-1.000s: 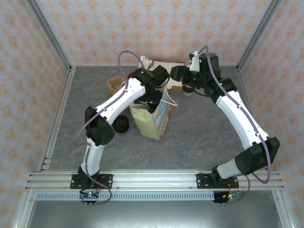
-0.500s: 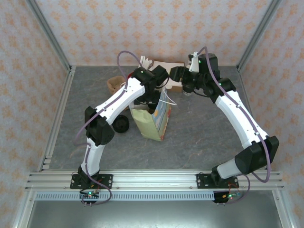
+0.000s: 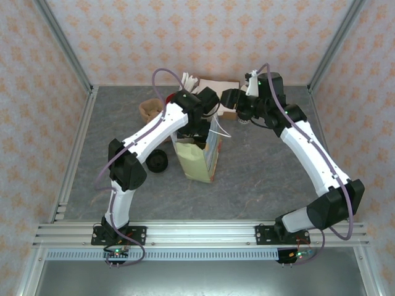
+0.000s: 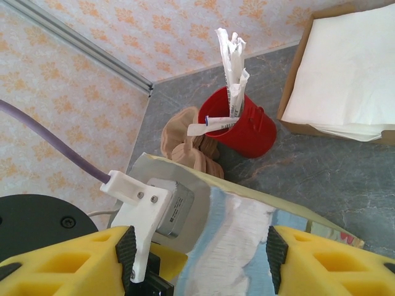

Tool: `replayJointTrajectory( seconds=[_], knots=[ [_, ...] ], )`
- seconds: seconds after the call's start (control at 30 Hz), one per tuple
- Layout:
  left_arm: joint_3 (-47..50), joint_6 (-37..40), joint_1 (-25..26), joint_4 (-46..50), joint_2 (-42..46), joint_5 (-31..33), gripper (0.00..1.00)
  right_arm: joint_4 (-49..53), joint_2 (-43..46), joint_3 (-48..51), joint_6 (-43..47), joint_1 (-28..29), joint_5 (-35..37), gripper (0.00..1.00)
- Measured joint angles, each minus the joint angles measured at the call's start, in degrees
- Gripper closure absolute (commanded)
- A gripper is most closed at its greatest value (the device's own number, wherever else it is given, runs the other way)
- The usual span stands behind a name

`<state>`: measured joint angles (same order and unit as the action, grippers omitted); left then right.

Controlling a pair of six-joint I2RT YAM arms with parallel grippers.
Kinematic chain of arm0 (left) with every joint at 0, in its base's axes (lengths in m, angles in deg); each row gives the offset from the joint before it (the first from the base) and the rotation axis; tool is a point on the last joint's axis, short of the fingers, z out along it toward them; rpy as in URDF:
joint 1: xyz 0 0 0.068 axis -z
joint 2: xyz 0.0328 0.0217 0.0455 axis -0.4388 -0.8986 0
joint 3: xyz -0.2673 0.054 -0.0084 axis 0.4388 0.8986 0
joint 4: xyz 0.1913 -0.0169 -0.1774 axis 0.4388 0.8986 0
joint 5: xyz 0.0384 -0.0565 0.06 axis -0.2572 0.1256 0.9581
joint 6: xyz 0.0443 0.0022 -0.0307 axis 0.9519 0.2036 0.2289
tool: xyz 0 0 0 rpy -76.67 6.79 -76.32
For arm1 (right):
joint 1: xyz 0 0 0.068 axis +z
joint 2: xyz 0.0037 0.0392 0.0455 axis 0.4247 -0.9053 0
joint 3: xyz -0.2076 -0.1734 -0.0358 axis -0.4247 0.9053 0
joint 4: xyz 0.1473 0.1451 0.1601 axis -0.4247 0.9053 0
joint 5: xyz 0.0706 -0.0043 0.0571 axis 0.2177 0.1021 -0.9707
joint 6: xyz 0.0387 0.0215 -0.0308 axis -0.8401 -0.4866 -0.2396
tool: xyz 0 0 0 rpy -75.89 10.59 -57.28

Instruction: Pack the takeout coffee

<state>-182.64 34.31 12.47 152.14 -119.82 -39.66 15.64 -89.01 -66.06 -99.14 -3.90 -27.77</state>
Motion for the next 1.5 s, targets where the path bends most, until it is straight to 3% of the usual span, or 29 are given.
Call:
replayJointTrajectory(
  seconds=[0.5,0.8,1.2,1.3,1.4,1.5],
  knots=[
    [-2.1,0.9,1.6,-10.1,5.0,0.2,0.24,5.4,3.8,8.7,-0.2,-3.1,-4.8,0.4],
    [-13.6,1.6,1.6,-9.9,5.4,0.3,0.21,6.3,2.5,5.6,-0.2,-2.0,-5.8,0.38],
    [-8.5,4.1,-2.2,-10.9,16.8,4.1,0.18,11.3,-6.4,-1.8,1.5,1.3,-3.2,0.4],
    [-5.7,4.5,-5.2,-11.8,19.0,4.7,0.18,13.0,-8.0,-3.5,2.3,1.5,-2.1,0.46],
    [-3.3,4.6,-8.2,-12.8,19.7,4.7,0.18,14.3,-9.2,-5.0,3.7,1.6,-1.7,0.66],
    [-1.8,4.8,-10.9,-13.6,19.6,4.6,0.18,15.2,-9.7,-5.5,5.6,1.6,-1.8,0.79]
  ],
)
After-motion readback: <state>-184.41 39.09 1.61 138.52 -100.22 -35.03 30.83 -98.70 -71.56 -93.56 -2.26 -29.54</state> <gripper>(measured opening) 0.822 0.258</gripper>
